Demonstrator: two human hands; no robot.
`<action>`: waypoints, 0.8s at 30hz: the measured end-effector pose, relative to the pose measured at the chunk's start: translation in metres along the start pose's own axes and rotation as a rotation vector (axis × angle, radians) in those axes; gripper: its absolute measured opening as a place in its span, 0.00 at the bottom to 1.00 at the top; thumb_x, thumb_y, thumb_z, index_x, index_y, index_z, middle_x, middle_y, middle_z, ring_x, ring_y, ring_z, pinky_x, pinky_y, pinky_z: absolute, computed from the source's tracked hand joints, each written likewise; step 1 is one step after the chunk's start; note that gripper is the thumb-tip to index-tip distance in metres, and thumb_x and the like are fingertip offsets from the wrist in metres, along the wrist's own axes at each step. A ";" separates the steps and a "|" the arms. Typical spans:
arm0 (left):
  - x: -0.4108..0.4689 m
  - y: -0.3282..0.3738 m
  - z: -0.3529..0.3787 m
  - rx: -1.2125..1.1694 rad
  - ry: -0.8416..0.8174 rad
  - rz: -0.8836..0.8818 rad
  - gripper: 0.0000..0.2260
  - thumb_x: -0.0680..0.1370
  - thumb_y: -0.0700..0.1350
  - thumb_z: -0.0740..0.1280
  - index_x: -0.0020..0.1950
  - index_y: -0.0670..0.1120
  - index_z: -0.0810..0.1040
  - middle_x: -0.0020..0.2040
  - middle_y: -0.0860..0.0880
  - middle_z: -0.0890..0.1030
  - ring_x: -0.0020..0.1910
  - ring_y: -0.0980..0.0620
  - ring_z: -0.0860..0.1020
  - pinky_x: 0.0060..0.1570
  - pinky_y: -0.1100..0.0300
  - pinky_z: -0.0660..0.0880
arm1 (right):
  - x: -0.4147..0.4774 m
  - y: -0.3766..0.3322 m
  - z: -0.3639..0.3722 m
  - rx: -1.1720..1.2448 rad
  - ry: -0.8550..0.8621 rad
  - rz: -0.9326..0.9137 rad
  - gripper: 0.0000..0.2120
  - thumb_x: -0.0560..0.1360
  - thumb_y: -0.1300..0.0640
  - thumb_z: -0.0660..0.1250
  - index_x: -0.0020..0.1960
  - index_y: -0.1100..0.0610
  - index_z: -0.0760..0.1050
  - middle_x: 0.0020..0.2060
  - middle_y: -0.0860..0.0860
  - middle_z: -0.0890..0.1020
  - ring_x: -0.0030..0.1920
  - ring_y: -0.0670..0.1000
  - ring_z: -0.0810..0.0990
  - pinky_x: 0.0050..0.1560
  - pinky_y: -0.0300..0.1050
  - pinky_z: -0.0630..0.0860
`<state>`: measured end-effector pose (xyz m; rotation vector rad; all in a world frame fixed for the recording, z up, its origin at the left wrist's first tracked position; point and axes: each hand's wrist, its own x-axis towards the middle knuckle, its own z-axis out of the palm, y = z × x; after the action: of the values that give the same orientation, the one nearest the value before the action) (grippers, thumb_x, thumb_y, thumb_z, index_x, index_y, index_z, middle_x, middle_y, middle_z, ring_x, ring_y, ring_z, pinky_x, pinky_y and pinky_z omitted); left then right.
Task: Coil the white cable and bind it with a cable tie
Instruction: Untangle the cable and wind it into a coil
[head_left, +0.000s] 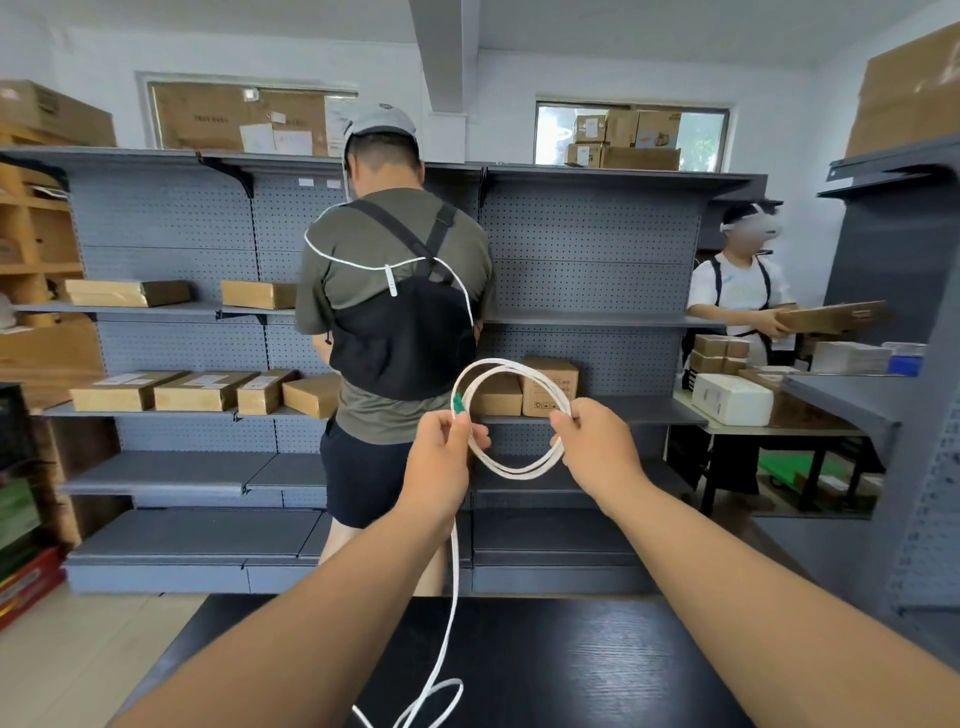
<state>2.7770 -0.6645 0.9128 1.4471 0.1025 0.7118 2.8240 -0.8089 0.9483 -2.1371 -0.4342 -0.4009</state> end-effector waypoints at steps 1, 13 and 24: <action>0.001 0.002 -0.002 0.006 0.007 0.021 0.07 0.81 0.47 0.57 0.46 0.48 0.71 0.40 0.52 0.79 0.41 0.55 0.81 0.50 0.54 0.77 | -0.001 0.000 0.001 0.048 -0.040 0.016 0.10 0.79 0.55 0.58 0.46 0.60 0.74 0.42 0.57 0.82 0.34 0.50 0.75 0.35 0.43 0.69; 0.006 0.017 -0.024 0.589 -0.092 0.405 0.09 0.79 0.45 0.60 0.42 0.58 0.66 0.33 0.56 0.74 0.30 0.61 0.73 0.32 0.67 0.72 | 0.004 -0.018 -0.010 0.071 -0.290 -0.129 0.06 0.75 0.55 0.65 0.53 0.52 0.74 0.49 0.50 0.79 0.49 0.49 0.77 0.48 0.43 0.72; 0.007 0.025 -0.021 1.054 -0.231 0.666 0.08 0.80 0.48 0.59 0.54 0.45 0.71 0.47 0.46 0.75 0.44 0.45 0.74 0.43 0.53 0.68 | 0.006 -0.032 -0.017 -0.451 -0.433 -0.408 0.16 0.79 0.47 0.56 0.64 0.51 0.68 0.54 0.52 0.78 0.53 0.54 0.76 0.52 0.52 0.73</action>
<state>2.7633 -0.6435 0.9349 2.6250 -0.2374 1.0928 2.8131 -0.8048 0.9836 -2.5795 -1.1281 -0.2747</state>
